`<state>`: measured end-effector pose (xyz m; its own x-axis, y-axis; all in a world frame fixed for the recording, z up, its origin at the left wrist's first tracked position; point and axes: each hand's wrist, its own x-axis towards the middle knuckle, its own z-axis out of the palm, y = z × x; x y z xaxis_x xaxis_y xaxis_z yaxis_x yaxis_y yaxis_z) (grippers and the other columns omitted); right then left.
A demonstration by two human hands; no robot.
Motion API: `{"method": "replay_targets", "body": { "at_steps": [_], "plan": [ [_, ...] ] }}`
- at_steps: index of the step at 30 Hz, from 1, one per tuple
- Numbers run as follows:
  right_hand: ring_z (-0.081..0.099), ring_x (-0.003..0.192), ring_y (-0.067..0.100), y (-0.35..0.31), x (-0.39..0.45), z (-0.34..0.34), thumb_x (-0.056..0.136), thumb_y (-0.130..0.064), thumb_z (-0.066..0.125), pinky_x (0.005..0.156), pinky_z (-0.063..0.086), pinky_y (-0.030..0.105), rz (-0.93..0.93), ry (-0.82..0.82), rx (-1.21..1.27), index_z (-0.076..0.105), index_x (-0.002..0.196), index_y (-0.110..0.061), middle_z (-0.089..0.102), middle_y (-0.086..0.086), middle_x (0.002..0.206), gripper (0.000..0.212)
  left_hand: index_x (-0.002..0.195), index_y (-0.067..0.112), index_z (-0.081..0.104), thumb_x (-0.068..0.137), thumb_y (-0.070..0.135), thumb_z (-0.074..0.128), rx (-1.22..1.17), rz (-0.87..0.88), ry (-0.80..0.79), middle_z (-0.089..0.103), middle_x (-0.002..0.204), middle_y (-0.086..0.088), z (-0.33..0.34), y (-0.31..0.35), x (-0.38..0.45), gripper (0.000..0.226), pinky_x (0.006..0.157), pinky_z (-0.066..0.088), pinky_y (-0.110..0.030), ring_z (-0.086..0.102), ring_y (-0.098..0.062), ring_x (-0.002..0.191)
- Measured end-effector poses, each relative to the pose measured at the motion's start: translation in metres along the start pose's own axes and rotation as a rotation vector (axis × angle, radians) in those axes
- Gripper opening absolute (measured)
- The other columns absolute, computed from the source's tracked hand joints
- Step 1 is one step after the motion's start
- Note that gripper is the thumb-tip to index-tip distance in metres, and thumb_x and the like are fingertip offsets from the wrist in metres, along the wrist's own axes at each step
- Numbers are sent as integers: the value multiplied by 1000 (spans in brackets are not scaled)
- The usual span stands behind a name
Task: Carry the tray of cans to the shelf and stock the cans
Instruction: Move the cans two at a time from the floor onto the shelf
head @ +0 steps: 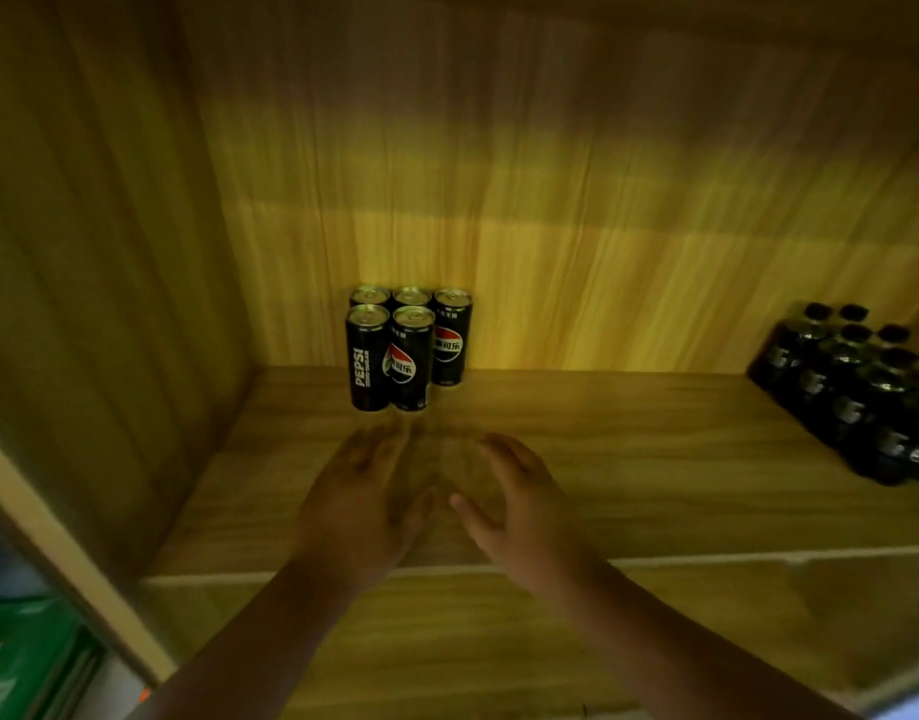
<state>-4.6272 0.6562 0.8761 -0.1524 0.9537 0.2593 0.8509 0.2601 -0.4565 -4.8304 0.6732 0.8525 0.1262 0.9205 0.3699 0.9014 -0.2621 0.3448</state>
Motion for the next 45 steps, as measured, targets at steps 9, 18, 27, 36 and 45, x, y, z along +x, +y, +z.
{"method": "replay_targets", "body": {
  "at_steps": [9, 18, 27, 36, 45],
  "plan": [
    [-4, 151, 12, 57, -47, -35, 94, -68, 29, 120, 16, 38, -81, -106, -262, 17, 156, -35, 1, -10, 165, 71, 154, 32, 29, 89, 69, 31, 255, 31, -47, 27, 161, -8, 16, 59, -41, 75, 117, 23, -52, 20, -31, 149],
    [5, 151, 14, 130, -117, -79, 94, -65, 33, 118, 23, 37, -189, -91, -250, 23, 154, -33, 9, -11, 164, 69, 152, 26, 35, 89, 73, 21, 324, -43, -8, 21, 163, -7, 33, 146, -97, 80, 120, 18, -48, 11, -26, 152],
    [0, 152, 17, 226, -220, -48, 93, -66, 31, 119, 18, 39, -225, -220, -259, 18, 156, -36, 4, -5, 166, 70, 153, 29, 33, 89, 72, 29, 260, -100, -113, 24, 162, -3, 126, 223, -210, 77, 117, 27, -48, 19, -25, 150],
    [20, 150, 25, 296, -331, 95, 94, -61, 39, 113, 32, 42, -208, -260, -241, 33, 153, -24, 29, 7, 160, 70, 156, 31, 20, 88, 73, 35, 236, -87, -333, 12, 165, 0, 270, 191, -330, 82, 118, 15, -41, 8, -20, 152],
    [9, 152, 18, 363, -428, 271, 93, -64, 37, 118, 20, 38, -148, -288, -196, 24, 156, -21, 21, 1, 163, 77, 157, 32, 17, 87, 76, 32, 158, -147, -419, 6, 166, 1, 442, 131, -467, 84, 122, 13, -43, -1, -18, 153]
  ]
}}
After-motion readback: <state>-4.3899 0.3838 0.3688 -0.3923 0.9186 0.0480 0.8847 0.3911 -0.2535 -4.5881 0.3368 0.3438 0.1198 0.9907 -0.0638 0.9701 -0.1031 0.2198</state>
